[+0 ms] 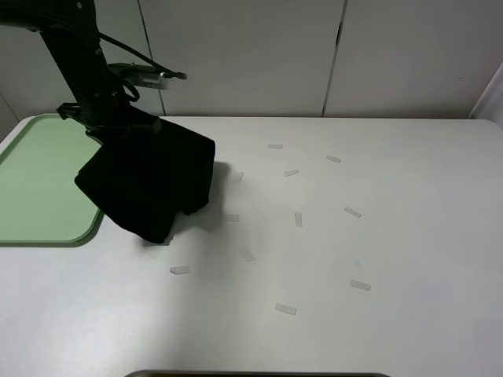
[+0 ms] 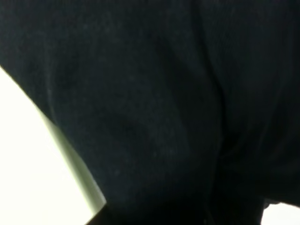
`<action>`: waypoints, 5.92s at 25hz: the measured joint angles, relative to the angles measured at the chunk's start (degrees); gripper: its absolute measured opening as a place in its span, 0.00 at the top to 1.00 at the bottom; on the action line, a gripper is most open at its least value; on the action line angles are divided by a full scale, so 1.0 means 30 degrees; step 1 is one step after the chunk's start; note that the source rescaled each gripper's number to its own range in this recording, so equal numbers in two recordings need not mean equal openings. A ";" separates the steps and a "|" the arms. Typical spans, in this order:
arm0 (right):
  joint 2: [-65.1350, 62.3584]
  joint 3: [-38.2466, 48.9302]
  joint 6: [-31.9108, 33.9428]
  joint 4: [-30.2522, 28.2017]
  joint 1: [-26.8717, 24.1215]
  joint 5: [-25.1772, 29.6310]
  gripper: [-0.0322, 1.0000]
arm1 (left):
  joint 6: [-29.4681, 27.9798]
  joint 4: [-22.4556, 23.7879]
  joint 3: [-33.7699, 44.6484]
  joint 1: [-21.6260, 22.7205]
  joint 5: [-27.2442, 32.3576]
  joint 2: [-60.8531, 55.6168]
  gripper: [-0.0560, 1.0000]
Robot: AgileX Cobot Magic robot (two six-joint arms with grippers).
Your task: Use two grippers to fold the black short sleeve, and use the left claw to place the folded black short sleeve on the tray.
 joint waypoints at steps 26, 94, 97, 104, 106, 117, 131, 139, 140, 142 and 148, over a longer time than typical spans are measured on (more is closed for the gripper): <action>0.0000 0.0000 0.0000 0.0000 0.0000 0.0000 0.00 | 0.4614 0.1243 0.0063 0.8077 -0.2317 0.0640 0.83; 0.0000 0.0000 0.0000 0.0000 0.0000 0.0000 0.00 | 0.2105 0.0203 0.3790 0.5007 0.4389 -1.6319 0.00; 0.0000 0.0000 0.0000 0.0000 0.0000 -0.0015 0.00 | 0.2140 0.0239 0.5388 0.5007 0.4405 -1.8724 0.00; 0.0000 0.0000 0.0000 0.0000 0.0000 -0.0015 0.00 | 0.2154 0.0239 0.8926 0.5007 0.4405 -2.3715 0.00; 0.0000 0.0000 0.0000 0.0000 0.0000 -0.0015 0.00 | 0.2154 0.0239 0.9867 0.5007 0.4405 -2.5125 0.00; 0.0000 0.0000 0.0000 0.0000 0.0000 -0.0015 0.00 | 0.0731 -0.0284 1.6110 0.4528 0.3478 -3.3537 0.00; 0.0000 0.0000 0.0000 0.0000 0.0000 -0.0015 0.00 | -0.0450 -0.0412 1.8986 0.3589 0.2453 -3.7941 0.00; 0.0000 0.0000 0.0000 0.0000 0.0000 -0.0015 0.00 | -0.0367 -0.0428 1.8986 0.3589 0.2453 -3.7941 0.00; 0.0000 0.0000 0.0000 0.0000 0.0000 -0.0015 0.00 | -0.0352 -0.0428 1.8986 0.3589 0.2453 -3.7941 0.00; 0.0000 0.0000 0.0000 0.0000 0.0000 -0.0015 0.00 | -0.0352 -0.0428 1.8986 0.3589 0.2453 -3.7941 0.00; 0.0000 0.0000 0.0000 0.0000 0.0000 -0.0015 0.00 | -0.0345 -0.0448 1.8986 0.3589 0.2453 -3.7941 0.00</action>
